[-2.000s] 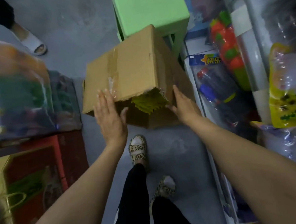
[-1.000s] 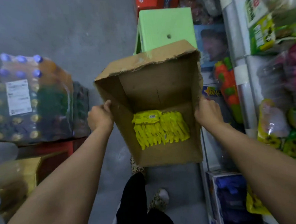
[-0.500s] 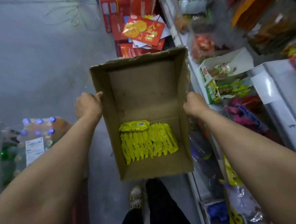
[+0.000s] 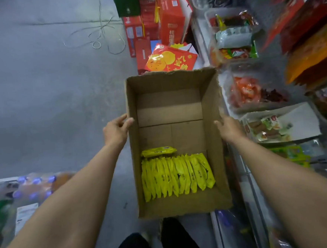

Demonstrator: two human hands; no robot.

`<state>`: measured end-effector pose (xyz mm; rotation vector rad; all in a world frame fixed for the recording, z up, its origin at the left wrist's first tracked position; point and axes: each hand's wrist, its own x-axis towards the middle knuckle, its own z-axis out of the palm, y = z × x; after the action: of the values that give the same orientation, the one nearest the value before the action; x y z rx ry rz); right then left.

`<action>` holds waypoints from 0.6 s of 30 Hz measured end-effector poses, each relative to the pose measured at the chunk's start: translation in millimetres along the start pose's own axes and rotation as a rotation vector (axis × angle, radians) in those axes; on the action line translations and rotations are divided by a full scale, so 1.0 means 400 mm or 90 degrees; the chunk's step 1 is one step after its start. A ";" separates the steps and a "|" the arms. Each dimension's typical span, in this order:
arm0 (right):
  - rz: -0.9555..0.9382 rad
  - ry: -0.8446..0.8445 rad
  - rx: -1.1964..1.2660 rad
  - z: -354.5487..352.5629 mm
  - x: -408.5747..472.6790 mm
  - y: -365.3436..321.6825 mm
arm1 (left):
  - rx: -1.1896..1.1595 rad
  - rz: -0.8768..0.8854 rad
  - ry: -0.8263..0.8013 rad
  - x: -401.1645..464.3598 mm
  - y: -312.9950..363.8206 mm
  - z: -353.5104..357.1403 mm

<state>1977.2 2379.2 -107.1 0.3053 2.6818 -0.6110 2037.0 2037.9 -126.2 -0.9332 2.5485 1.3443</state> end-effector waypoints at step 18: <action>0.172 0.052 0.111 0.153 0.024 0.041 | 0.123 -0.021 -0.096 0.039 -0.116 0.174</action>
<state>1991.9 2367.1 -168.3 0.7397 2.6024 -0.7606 2038.3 2065.5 -206.7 -0.8019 2.4822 1.0912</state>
